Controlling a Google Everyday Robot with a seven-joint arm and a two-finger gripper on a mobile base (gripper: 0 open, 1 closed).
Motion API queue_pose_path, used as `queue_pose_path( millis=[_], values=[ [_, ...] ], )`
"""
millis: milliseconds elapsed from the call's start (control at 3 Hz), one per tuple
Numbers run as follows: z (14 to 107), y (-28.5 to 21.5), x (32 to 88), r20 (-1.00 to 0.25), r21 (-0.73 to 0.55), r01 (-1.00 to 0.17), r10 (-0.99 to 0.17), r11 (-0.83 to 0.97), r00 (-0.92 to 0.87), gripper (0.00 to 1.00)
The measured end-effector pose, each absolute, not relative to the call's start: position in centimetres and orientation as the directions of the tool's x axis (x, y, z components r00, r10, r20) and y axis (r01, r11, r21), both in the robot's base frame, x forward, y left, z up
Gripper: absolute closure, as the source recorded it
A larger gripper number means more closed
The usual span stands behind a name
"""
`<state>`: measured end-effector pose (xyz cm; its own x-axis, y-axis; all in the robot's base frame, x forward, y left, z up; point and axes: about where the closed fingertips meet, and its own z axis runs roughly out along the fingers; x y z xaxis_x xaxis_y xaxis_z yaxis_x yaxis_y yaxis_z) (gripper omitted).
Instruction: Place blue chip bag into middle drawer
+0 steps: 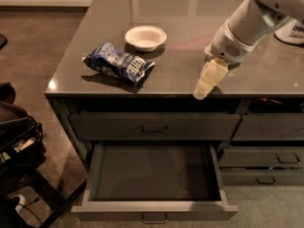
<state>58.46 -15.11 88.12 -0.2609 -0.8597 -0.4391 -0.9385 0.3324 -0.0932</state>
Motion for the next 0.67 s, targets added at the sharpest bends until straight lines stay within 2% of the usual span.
queue_pose_path(
  millis=[333,667],
  values=[
    [88.4,-15.0,58.9,-0.502,-0.112,-0.919,-0.819,0.379,-0.276,0.0],
    [90.7,-12.9,60.6,-0.558,-0.196,-0.905,-0.802,0.376,-0.212,0.0]
  ],
)
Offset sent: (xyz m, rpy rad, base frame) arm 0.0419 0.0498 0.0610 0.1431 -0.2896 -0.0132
